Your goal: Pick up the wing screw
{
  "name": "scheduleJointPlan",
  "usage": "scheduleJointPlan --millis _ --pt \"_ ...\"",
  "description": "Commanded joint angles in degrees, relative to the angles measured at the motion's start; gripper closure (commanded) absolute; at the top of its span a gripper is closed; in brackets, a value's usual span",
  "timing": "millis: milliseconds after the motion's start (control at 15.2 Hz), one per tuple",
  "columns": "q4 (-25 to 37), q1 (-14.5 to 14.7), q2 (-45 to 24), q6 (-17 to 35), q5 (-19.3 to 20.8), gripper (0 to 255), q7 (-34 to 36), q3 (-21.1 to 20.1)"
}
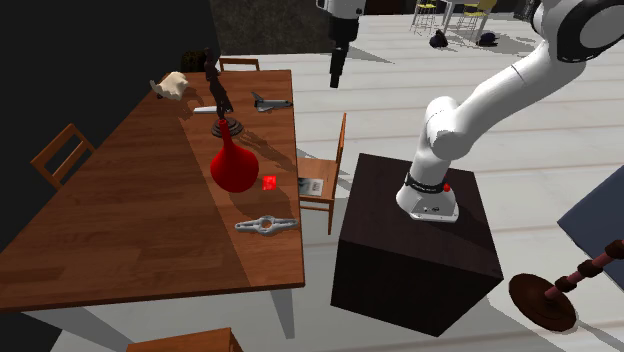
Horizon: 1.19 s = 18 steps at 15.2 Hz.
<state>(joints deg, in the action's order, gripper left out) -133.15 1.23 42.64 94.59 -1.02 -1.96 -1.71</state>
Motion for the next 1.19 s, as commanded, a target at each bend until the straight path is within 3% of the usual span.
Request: scheduleJointPlan --millis 0,528,1122 --pt "0.0 0.0 0.0 0.0 0.0 0 0.0 0.0" --pt "-8.2 1.9 -6.6 13.8 -2.9 0 4.2 -4.5" --pt "-11.9 3.9 -20.2 30.1 -4.9 0 9.0 -9.7"
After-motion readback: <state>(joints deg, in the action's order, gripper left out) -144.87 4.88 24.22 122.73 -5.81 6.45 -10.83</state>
